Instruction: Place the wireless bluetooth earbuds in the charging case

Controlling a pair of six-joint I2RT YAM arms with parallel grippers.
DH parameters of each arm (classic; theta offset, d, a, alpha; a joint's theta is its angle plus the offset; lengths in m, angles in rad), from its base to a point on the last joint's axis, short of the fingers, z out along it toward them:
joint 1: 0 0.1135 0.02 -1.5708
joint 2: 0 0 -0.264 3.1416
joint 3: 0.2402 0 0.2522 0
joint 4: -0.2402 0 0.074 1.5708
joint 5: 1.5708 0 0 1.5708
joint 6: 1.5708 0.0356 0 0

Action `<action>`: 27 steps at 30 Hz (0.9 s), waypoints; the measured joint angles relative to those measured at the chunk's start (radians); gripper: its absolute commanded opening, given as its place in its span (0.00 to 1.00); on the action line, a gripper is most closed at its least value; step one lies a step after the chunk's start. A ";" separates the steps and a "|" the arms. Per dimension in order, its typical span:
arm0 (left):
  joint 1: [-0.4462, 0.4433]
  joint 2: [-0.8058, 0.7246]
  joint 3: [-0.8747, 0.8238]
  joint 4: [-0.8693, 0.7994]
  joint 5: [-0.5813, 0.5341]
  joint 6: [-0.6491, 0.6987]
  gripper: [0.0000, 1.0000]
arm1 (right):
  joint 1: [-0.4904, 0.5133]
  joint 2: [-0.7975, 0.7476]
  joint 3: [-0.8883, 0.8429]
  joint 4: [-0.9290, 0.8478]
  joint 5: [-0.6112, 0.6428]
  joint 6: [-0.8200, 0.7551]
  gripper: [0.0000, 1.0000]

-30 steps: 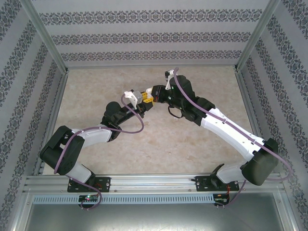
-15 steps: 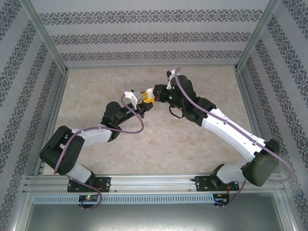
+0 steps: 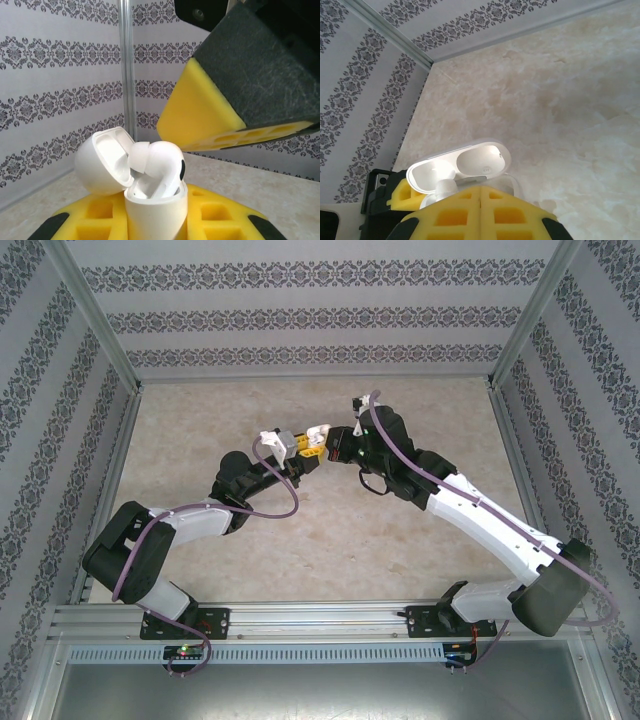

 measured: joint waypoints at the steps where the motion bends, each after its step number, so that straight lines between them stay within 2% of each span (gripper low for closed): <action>1: 0.000 0.000 0.000 0.000 0.000 0.000 0.00 | 0.000 0.000 0.000 0.000 0.000 0.000 0.00; 27: 0.002 -0.009 0.004 -0.015 0.003 -0.001 0.00 | 0.040 0.009 0.019 0.005 0.016 0.008 0.00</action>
